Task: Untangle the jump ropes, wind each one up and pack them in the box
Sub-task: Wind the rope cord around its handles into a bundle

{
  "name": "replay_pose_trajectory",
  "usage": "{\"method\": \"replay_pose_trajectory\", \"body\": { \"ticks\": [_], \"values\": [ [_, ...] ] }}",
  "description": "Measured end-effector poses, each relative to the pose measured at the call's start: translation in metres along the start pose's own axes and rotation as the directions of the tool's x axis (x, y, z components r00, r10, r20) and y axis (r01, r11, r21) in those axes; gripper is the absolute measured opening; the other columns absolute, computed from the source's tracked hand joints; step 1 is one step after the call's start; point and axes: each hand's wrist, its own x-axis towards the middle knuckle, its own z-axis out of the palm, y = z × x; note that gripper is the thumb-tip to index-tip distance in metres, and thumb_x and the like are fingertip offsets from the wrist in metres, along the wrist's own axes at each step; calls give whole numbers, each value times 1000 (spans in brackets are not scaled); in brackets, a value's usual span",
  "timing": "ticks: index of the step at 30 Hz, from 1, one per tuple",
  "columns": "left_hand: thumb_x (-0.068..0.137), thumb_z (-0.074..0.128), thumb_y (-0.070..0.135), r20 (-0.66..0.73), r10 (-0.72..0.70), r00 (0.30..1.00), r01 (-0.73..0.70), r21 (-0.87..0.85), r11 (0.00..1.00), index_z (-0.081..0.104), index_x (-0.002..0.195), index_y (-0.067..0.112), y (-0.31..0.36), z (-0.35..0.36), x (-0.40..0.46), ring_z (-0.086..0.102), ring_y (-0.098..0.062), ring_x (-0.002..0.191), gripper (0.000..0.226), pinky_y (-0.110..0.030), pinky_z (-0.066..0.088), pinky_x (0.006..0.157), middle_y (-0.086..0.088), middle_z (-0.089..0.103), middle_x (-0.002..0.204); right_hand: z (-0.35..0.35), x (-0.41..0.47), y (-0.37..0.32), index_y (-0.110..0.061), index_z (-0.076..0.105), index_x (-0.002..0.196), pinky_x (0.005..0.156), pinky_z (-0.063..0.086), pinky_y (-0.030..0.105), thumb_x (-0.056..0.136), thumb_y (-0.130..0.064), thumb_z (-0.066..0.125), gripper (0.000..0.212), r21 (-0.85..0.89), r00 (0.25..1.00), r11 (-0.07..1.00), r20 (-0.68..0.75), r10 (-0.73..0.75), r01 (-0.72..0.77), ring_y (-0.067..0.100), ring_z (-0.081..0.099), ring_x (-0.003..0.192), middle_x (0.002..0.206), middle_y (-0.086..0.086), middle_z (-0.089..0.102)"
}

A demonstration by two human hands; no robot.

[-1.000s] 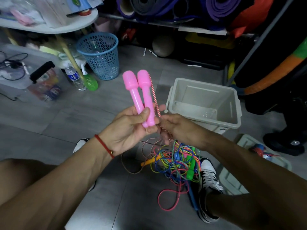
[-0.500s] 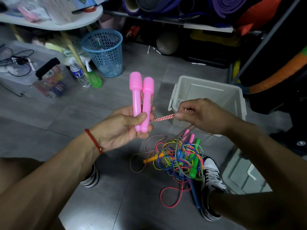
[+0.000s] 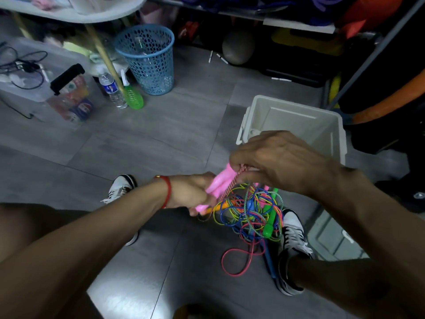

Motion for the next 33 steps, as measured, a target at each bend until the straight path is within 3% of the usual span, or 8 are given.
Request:
{"method": "replay_pose_trajectory", "body": {
  "ticks": [6,11,13,15,17,22,26,33],
  "values": [
    [99,50,13,194,71,978,-149,421,895,46,109,17,23,33,-4,53,-17,73,12,-37,51,74,-6,59,86,0,11,-1,-34,57,94,66,45,33,74,-57,77,37,226,995,969,24,96,-99,10,55,74,78,-13,60],
    [99,55,4,272,363,891,-401,99,911,49,116,14,34,25,-36,53,-17,77,21,-29,47,69,-18,58,99,8,-5,25,-11,80,82,68,52,49,71,-25,85,18,824,953,481,224,206,-298,33,67,75,81,12,73],
    [97,55,0,221,467,856,-462,-79,883,53,112,10,33,22,-44,51,-24,75,18,-34,43,60,-22,59,100,18,-15,28,-3,78,88,64,55,35,79,-10,81,12,901,962,345,219,160,-263,24,70,74,82,14,74],
    [94,54,-2,131,526,840,-483,-258,837,51,110,-4,28,17,-48,49,-25,69,17,-35,37,55,-18,60,94,27,-20,24,14,69,91,65,52,22,73,-36,88,56,943,961,231,197,192,-239,18,65,72,76,19,68],
    [92,50,-4,37,545,838,-488,-394,778,47,114,-10,22,12,-48,46,-20,65,23,-37,29,53,-7,61,91,36,-24,17,12,66,98,72,51,28,69,-55,82,75,928,950,281,173,259,-245,17,59,74,77,33,60],
    [87,56,-3,-198,399,895,-436,-570,697,38,122,11,12,-1,-41,49,-22,63,42,-35,27,55,-13,63,88,48,-18,-12,-21,77,103,67,47,35,100,-36,57,25,866,936,397,196,292,-305,14,53,72,80,12,69],
    [81,64,4,-330,248,911,-403,-575,712,32,116,19,5,-6,-35,52,-23,61,50,-30,33,53,-16,67,85,54,-18,-31,-15,71,88,53,35,15,107,-27,45,34,833,895,401,226,385,-382,1,39,50,52,-14,46],
    [94,56,-6,-474,54,879,-360,-587,725,38,129,-5,0,-8,-29,51,-21,53,39,-27,36,48,-19,66,84,60,-15,-38,-21,62,90,62,42,29,105,-34,43,27,605,768,508,305,563,-613,8,56,58,65,-7,59]
  ]
}}
